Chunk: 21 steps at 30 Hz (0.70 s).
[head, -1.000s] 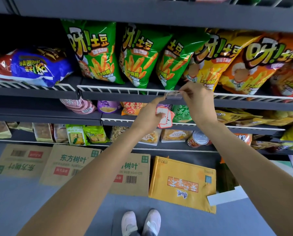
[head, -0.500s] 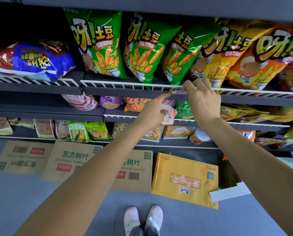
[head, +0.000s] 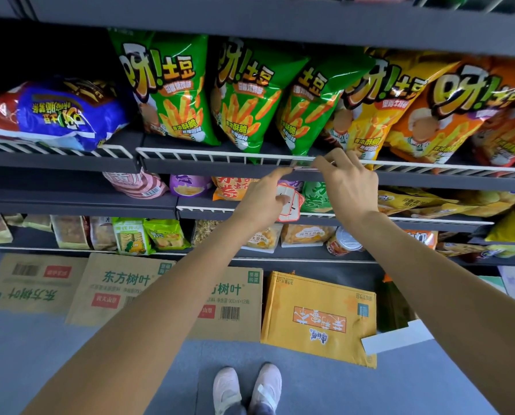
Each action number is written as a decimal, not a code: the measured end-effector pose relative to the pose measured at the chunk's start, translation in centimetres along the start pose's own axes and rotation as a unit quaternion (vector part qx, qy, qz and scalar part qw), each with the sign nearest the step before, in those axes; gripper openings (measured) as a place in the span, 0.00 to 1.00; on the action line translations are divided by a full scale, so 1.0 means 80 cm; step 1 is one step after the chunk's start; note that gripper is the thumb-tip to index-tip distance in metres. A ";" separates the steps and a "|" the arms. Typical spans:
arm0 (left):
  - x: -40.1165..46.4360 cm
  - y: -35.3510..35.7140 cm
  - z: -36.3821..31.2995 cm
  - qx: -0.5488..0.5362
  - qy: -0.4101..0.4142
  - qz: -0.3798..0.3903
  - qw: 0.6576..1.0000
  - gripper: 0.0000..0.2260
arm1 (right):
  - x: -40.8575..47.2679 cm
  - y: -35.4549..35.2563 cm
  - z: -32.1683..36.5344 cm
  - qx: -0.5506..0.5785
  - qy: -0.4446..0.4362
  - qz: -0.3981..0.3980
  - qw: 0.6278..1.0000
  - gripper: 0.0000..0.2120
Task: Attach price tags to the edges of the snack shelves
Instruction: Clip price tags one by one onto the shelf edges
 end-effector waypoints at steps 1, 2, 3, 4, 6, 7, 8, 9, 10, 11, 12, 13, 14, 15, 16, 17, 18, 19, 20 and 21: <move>0.000 0.000 0.000 0.002 0.000 0.001 1.000 0.25 | -0.001 -0.001 0.000 0.001 -0.003 0.002 1.000 0.15; 0.000 -0.001 0.000 0.004 0.002 0.001 1.000 0.25 | -0.002 -0.001 -0.001 -0.001 -0.003 0.008 1.000 0.15; 0.000 -0.001 0.000 0.005 0.003 0.002 1.000 0.25 | -0.004 -0.002 -0.001 -0.001 -0.001 0.017 1.000 0.15; 0.000 -0.001 0.000 0.004 0.005 0.002 1.000 0.25 | -0.007 -0.002 -0.001 -0.001 0.001 0.028 1.000 0.16; 0.001 -0.002 -0.001 0.004 0.007 0.000 1.000 0.25 | -0.013 -0.003 0.000 -0.001 0.007 0.048 0.999 0.19; 0.002 -0.003 -0.001 0.006 0.009 0.000 1.000 0.25 | -0.016 -0.003 0.000 -0.002 0.010 0.054 0.998 0.21; 0.002 -0.003 -0.002 0.010 0.011 0.000 1.000 0.25 | -0.019 -0.003 0.001 -0.005 0.013 0.056 0.998 0.23; 0.002 -0.004 -0.002 0.013 0.013 0.002 1.000 0.25 | -0.021 -0.003 0.002 -0.008 0.016 0.056 0.998 0.24; 0.002 -0.005 -0.003 0.015 0.013 0.005 1.000 0.25 | -0.024 -0.003 0.003 -0.011 0.019 0.057 0.998 0.25; 0.002 -0.005 -0.004 0.015 0.012 0.007 1.000 0.25 | -0.026 -0.003 0.004 -0.012 0.021 0.060 0.998 0.26; 0.003 -0.005 -0.005 0.015 0.012 0.008 1.000 0.25 | -0.028 -0.003 0.005 -0.012 0.023 0.063 0.998 0.26; 0.004 -0.005 -0.005 0.016 0.013 0.007 1.000 0.25 | -0.028 -0.004 0.005 -0.012 0.025 0.065 0.998 0.26; 0.005 -0.006 -0.006 0.016 0.014 0.006 1.000 0.24 | -0.028 -0.004 0.006 -0.011 0.027 0.067 0.997 0.26; 0.007 -0.007 -0.006 0.015 0.015 0.003 1.000 0.24 | -0.027 -0.005 0.007 -0.010 0.029 0.069 0.997 0.25; 0.008 -0.008 -0.007 0.015 0.017 0.000 1.000 0.24 | -0.025 -0.006 0.008 -0.010 0.031 0.071 0.997 0.25; 0.009 -0.009 -0.008 0.016 0.017 -0.003 1.000 0.23 | -0.025 -0.006 0.009 -0.011 0.032 0.075 0.997 0.26; 0.009 -0.010 -0.008 0.018 0.017 -0.005 1.000 0.23 | -0.026 -0.007 0.010 -0.013 0.032 0.082 0.996 0.27; 0.009 -0.010 -0.008 0.019 0.017 -0.006 1.000 0.23 | -0.027 -0.006 0.011 -0.018 0.033 0.092 0.995 0.29; 0.009 -0.010 -0.007 0.018 0.018 -0.007 1.000 0.23 | -0.029 -0.006 0.012 -0.024 0.034 0.103 0.994 0.31; 0.009 -0.009 -0.006 0.015 0.018 -0.011 1.000 0.22 | -0.031 -0.006 0.012 -0.030 0.036 0.118 0.992 0.33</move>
Point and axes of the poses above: each hand's wrist, its own x-axis towards the middle knuckle, its own y-axis out of the palm, z = x × y, the point moved 1 cm from there along x, towards the middle knuckle, and after that the axes turned 12 degrees about -z, right-handed, at the moved point
